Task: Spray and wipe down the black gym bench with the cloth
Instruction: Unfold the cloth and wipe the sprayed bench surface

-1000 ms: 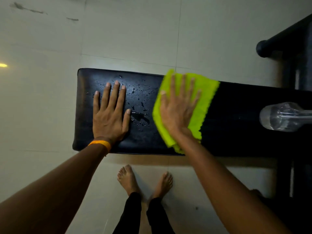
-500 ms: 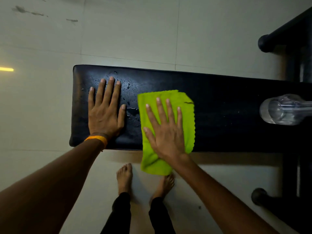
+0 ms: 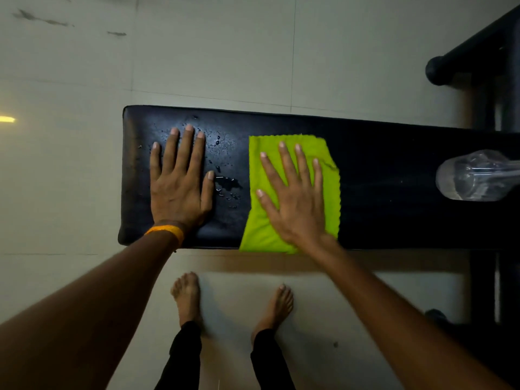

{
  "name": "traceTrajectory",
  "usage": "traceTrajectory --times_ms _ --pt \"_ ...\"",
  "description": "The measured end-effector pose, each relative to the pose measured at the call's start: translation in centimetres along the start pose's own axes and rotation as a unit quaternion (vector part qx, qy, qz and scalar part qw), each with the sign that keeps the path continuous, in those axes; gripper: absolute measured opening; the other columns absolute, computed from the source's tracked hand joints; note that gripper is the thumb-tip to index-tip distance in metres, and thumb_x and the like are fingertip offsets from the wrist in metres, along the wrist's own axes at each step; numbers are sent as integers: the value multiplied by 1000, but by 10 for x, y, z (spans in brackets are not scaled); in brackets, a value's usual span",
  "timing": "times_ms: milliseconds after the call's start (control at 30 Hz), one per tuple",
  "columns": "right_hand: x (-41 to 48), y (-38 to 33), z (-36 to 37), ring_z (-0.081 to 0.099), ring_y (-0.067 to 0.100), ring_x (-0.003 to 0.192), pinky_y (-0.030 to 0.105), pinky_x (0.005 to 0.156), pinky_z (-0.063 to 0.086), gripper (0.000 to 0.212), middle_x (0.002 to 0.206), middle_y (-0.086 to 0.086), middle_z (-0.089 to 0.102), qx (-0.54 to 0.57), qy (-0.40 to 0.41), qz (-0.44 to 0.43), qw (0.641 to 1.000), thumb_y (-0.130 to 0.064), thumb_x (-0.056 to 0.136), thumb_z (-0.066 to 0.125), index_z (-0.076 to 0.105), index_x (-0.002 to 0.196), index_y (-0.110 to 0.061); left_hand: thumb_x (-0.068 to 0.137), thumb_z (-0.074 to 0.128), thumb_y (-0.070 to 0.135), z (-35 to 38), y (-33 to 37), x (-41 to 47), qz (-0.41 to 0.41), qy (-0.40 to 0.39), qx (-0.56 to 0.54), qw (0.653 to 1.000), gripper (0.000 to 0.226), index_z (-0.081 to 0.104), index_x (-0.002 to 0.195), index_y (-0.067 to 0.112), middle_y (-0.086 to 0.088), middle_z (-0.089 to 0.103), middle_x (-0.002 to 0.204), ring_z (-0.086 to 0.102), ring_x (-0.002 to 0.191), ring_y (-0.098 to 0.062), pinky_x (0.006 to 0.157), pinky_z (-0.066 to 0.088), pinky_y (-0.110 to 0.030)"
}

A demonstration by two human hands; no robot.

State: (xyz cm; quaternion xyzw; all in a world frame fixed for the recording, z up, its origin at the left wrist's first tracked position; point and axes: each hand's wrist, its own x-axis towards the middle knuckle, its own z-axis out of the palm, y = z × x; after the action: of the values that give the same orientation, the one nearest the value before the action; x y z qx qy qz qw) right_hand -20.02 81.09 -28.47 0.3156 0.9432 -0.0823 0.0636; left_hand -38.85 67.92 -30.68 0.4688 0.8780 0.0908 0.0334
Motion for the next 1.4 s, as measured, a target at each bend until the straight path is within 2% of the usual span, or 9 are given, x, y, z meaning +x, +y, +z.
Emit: traceTrajectory --times_ms 67,200,400,567,800,967,1133,1300,1400 --pt "32 33 -4 7 28 156 56 124 9 61 169 2 13 -10 22 1 1000 -58 102 27 19 159 -36 101 30 42 1 0 2 2 0 2 1000 67 20 161 15 -10 16 169 11 157 -29 126 7 -53" --pt "78 10 0 17 34 154 60 123 11 62 166 5 25 12 79 216 973 -57 100 25 26 158 -34 101 33 41 2 -2 -1 3 0 1 1000 67 20 161 15 -9 16 169 11 157 -30 126 8 -54" --pt "82 15 -13 14 28 155 54 124 10 61 168 1 19 -11 -10 -73 997 -59 101 28 21 158 -38 100 33 41 2 -3 0 5 8 -7 1000 66 24 160 14 -10 19 168 14 156 -30 125 10 -55" --pt "52 10 -8 10 31 156 56 125 8 61 168 5 17 0 45 132 990 -57 102 25 22 159 -34 100 31 42 2 -3 0 5 -2 -5 1000 68 21 160 14 -10 17 168 12 156 -30 126 7 -54" --pt "-5 20 1 5 30 157 58 123 12 63 169 2 10 -25 -19 -37 999 -60 100 30 19 158 -39 100 32 42 0 -3 2 6 -5 -8 1000 67 23 160 14 -10 18 168 13 156 -30 126 7 -53" --pt "1 -12 4 5 33 156 59 124 8 64 169 5 10 -4 42 203 978 -57 101 29 17 160 -33 100 32 42 1 -8 1 8 -6 -7 1000 67 22 160 14 -10 16 168 12 156 -30 126 5 -52" --pt "26 -16 -3 1 30 157 58 123 8 62 170 1 5 -23 -21 -73 997 -56 102 29 13 159 -38 101 31 42 1 -5 2 7 -3 -10 1000 67 23 160 14 -10 17 168 12 156 -30 126 6 -52" --pt "70 -16 -2 6 29 157 57 124 7 59 169 2 13 14 51 131 990 -54 103 25 19 159 -35 101 32 42 4 -8 -1 9 -2 -7 1000 66 23 160 14 -10 18 168 12 156 -30 126 6 -53" --pt "52 -59 3 0 29 157 58 124 3 61 170 2 6 21 28 77 996 -55 103 24 15 160 -35 100 33 40 4 -8 -1 8 0 -16 1000 66 23 160 14 -10 17 169 11 157 -29 126 5 -52"
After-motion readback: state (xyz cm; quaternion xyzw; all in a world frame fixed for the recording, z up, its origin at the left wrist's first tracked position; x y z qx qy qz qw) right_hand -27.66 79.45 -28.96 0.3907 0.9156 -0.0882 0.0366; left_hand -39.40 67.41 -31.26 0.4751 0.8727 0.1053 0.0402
